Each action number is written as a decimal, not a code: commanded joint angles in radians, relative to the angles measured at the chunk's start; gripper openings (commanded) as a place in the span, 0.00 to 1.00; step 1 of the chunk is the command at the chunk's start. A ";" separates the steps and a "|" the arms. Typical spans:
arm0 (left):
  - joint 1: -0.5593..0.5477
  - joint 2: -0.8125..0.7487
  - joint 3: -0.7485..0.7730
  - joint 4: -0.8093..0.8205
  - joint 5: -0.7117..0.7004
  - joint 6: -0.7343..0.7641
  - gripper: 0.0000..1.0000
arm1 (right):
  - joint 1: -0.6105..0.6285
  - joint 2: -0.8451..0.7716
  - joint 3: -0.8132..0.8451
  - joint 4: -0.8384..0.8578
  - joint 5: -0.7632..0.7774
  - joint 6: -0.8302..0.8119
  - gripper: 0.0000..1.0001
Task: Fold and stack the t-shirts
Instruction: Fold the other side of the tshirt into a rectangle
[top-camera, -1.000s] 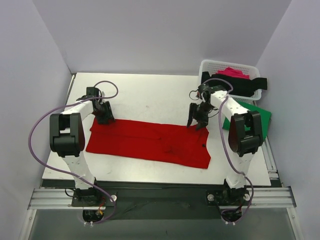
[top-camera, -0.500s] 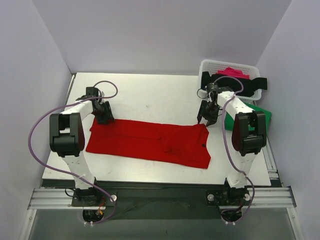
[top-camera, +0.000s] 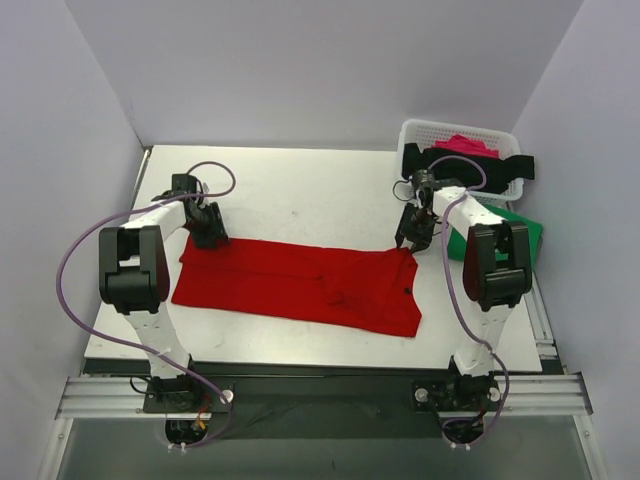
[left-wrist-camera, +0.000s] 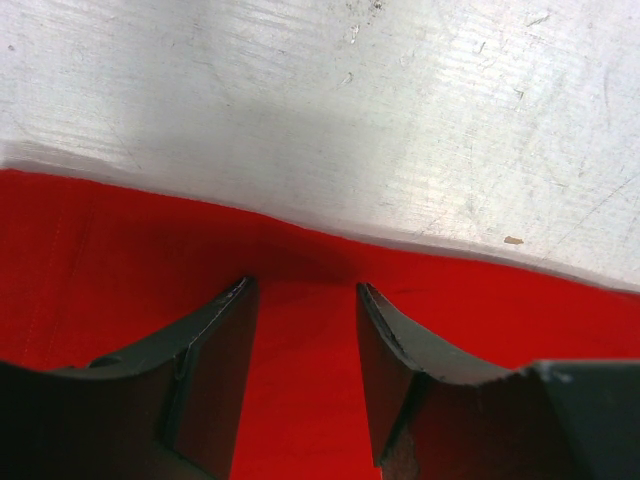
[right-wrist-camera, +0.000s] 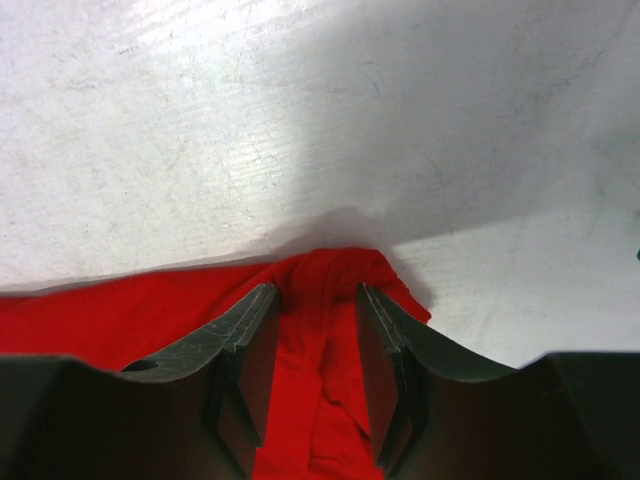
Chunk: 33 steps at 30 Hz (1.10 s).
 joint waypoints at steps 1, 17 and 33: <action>0.013 -0.003 -0.019 -0.030 -0.037 0.028 0.55 | -0.003 0.024 -0.010 0.002 0.039 0.023 0.36; 0.038 -0.025 -0.097 -0.031 -0.106 0.012 0.53 | -0.026 -0.042 -0.118 0.016 0.119 0.105 0.00; 0.029 -0.019 -0.095 0.005 -0.075 0.028 0.54 | -0.034 -0.044 -0.112 0.009 0.148 0.127 0.00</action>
